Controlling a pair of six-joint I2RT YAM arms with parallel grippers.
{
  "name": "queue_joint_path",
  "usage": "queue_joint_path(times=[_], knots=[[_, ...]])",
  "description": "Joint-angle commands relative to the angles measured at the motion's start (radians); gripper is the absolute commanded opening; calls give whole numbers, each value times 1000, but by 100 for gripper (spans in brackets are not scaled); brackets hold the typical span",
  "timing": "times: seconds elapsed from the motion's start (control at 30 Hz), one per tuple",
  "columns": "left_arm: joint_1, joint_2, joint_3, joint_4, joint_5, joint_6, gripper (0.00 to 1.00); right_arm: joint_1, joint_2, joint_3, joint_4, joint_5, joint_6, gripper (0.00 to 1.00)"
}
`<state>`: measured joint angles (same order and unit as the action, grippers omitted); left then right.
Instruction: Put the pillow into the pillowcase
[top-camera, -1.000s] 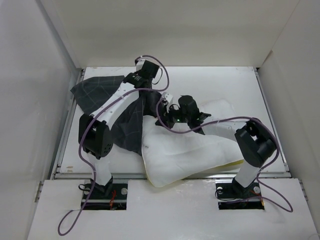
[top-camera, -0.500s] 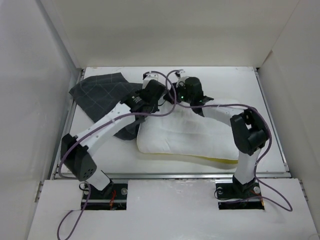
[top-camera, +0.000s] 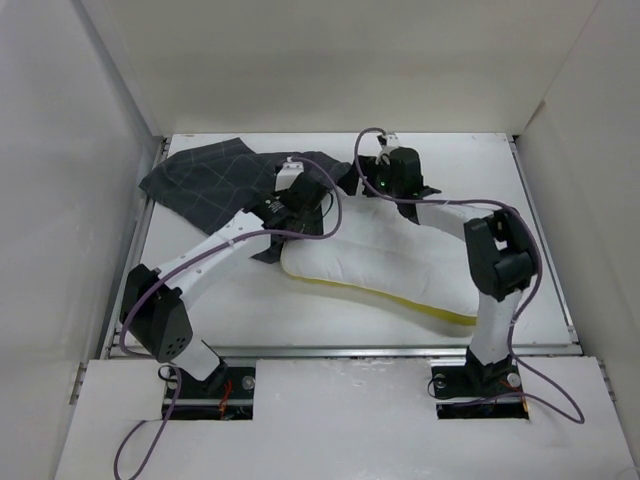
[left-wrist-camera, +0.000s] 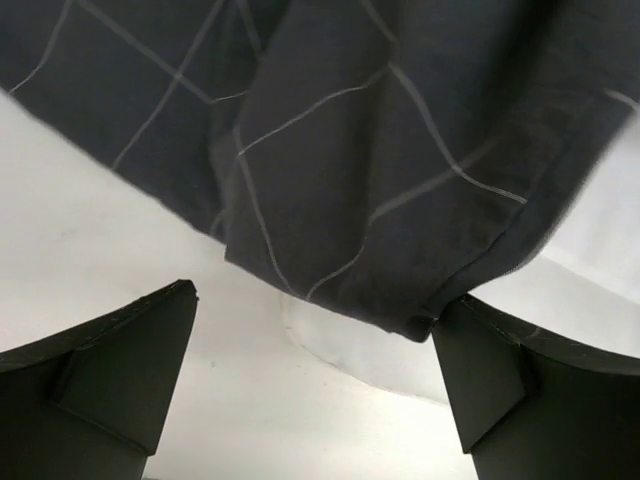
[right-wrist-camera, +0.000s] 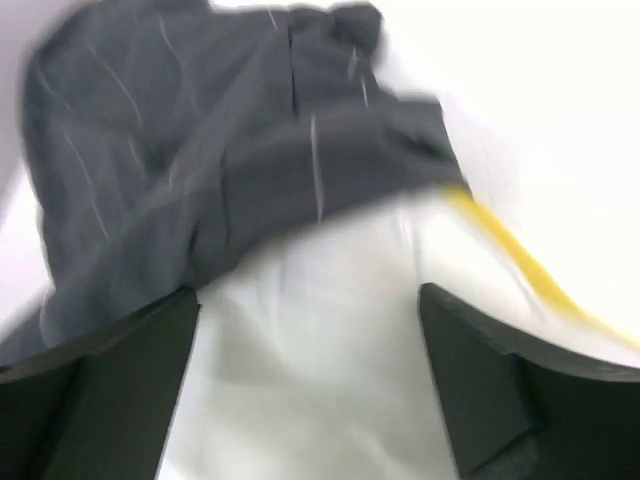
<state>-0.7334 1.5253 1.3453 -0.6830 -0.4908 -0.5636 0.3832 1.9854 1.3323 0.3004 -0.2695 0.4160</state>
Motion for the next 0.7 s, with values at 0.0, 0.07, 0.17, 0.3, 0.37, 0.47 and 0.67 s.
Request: queue_joint_path(times=[0.0,0.07,0.17,0.3,0.37,0.47,0.67], knots=[[31,-30,19,-90,-109,-128,100,25,-243,-116,-62,35,-202,100],[31,-53,-30,-99,-109,-168,100,80,-337,-203,-118,84,-297,100],[49,-117,-127,-44,-82,-197,100,166,-486,-261,-256,188,-422,100],[58,-180,-204,46,-48,-206,100,336,-603,-387,-362,204,-459,100],[58,-191,-225,71,-48,-197,100,381,-639,-436,-340,143,-495,100],[69,-176,-225,125,-28,-167,99,419,-591,-440,-323,86,-511,100],[78,-97,-235,197,-14,-150,61,442,-373,-302,-313,202,-523,100]])
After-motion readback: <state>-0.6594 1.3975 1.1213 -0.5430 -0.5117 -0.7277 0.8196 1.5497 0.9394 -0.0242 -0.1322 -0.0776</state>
